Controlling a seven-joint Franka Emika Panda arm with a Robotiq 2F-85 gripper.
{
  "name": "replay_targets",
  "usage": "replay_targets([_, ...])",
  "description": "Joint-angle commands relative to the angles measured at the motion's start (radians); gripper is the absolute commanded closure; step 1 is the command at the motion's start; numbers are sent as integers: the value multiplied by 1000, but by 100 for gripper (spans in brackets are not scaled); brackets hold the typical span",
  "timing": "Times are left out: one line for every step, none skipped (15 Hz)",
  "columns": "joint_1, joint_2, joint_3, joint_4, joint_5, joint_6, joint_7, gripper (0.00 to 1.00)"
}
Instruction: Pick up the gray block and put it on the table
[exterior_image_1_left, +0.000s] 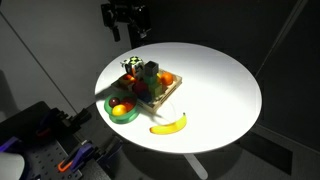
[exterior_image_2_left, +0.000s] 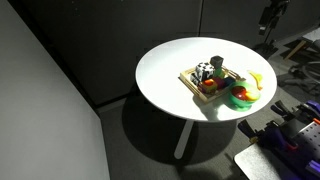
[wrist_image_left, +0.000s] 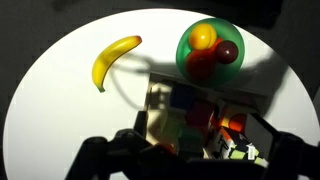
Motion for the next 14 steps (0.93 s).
replay_targets([-21, 6, 21, 7, 3, -4, -1, 0])
replay_targets([-22, 7, 21, 10, 3, -5, -1, 0])
replay_targets([-22, 7, 21, 11, 3, -6, -1, 0])
replay_targets([-22, 7, 21, 11, 3, -6, 0, 0])
replay_targets([-22, 7, 21, 11, 3, -6, 0, 0])
replay_targets([-22, 7, 21, 12, 3, -6, 0, 0])
replay_targets([-21, 13, 22, 15, 10, 7, -3, 0])
replay_targets([-20, 23, 26, 22, 9, 23, 7, 0])
replay_targets([-19, 33, 29, 29, 9, 37, 15, 0])
replay_targets([-17, 54, 32, 46, 19, 47, 14, 0])
replay_targets([-16, 66, 36, 54, 25, 57, 11, 0])
replay_targets([-15, 88, 40, 72, 35, 67, 13, 0])
replay_targets([-15, 104, 44, 85, 43, 75, 8, 0])
replay_targets([-15, 126, 48, 103, 51, 88, 6, 0])
